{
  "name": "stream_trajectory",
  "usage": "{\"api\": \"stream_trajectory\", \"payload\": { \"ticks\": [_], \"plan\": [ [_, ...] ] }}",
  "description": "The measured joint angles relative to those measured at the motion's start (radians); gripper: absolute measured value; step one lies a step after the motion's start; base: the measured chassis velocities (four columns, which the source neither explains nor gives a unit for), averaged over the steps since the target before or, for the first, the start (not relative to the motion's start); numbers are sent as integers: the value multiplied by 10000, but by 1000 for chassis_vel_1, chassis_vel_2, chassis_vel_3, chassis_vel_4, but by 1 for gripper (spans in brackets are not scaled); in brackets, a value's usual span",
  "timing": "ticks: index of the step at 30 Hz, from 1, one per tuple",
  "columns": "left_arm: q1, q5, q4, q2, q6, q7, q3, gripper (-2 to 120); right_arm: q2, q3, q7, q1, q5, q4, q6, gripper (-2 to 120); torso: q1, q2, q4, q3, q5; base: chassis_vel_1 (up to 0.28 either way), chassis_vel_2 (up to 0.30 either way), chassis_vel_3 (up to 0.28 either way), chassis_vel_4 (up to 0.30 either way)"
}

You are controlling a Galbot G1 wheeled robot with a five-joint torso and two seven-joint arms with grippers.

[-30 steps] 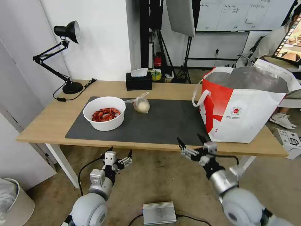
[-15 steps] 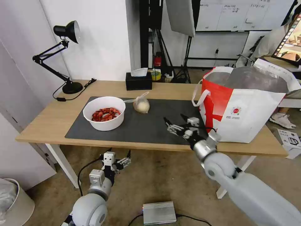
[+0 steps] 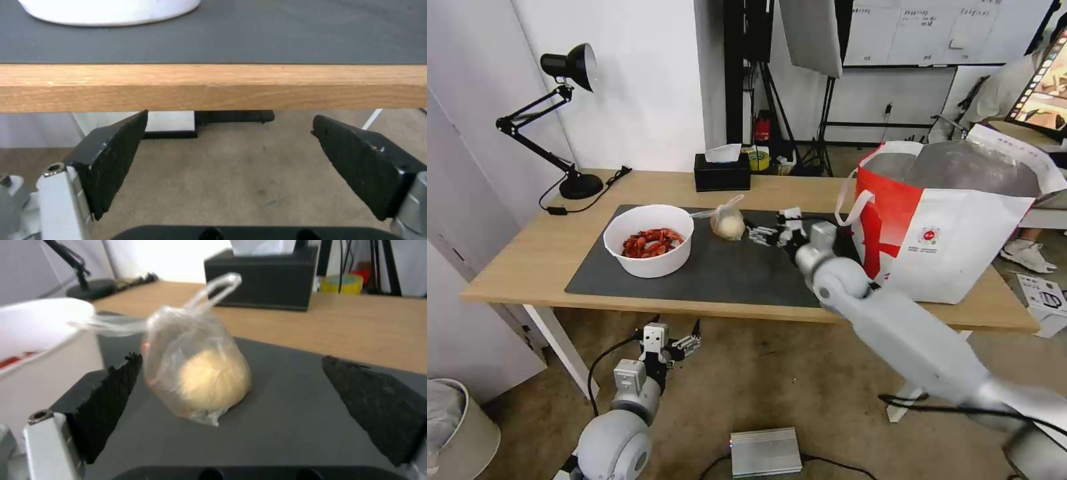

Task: Pick up the trash from the table and place it into the takeout bag.

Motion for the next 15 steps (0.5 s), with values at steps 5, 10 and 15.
{"api": "stream_trajectory", "payload": {
  "ticks": [5, 10, 15],
  "plan": [
    [1, 10, 126, -56, -103, 10, 38, 100, 926, -14, -334, 660, -323, -1649, -245, 100, 0, 0, -2, 0, -2, 0, 0, 0, 0],
    [-43, 10, 134, -60, -126, 13, 49, 100, 1596, 78, -616, 1225, -474, -2683, -381, 100, 0, 0, 0, 0, -1, 0, 0, 0, 0],
    [-32, 8, 119, -54, -129, 13, 30, 100, 2235, 158, -884, 1757, -510, -3613, -609, 100, 0, 0, 0, -1, -2, 0, 0, 0, 0]
  ]
}}
